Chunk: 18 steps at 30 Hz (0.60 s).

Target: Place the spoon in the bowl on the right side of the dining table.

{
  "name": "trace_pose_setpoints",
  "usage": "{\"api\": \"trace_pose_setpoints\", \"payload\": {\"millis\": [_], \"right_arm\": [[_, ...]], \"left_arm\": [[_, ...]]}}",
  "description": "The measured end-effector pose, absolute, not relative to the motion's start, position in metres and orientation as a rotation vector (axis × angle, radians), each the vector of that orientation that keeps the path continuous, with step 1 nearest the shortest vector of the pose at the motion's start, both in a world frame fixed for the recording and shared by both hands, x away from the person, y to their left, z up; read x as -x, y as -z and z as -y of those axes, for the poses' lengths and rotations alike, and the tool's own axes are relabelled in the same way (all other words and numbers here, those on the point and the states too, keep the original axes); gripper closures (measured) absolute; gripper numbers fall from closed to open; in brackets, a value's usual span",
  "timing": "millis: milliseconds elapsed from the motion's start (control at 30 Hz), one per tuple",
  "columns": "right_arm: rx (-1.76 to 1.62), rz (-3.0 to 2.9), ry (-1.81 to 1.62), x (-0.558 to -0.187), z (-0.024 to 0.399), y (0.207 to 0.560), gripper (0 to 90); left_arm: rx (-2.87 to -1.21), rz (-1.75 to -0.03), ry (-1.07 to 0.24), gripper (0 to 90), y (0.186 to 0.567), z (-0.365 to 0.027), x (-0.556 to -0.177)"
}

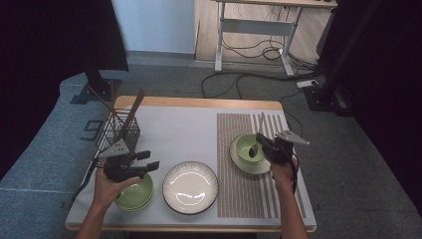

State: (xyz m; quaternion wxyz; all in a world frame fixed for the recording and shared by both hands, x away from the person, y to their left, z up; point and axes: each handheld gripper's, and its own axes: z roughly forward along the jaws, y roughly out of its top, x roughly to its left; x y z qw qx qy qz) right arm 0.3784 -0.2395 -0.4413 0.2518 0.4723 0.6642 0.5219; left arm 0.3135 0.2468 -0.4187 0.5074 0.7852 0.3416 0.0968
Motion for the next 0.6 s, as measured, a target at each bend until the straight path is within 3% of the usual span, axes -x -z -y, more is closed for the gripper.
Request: {"api": "trace_pose_setpoints", "payload": {"millis": [600], "right_arm": [[-1.335, -1.835, -1.356, -0.387, 0.243, 0.458, 89.7]], "left_arm": [[-1.904, -0.816, -0.23, 39.8, 0.42, -0.246, -0.313]]}}
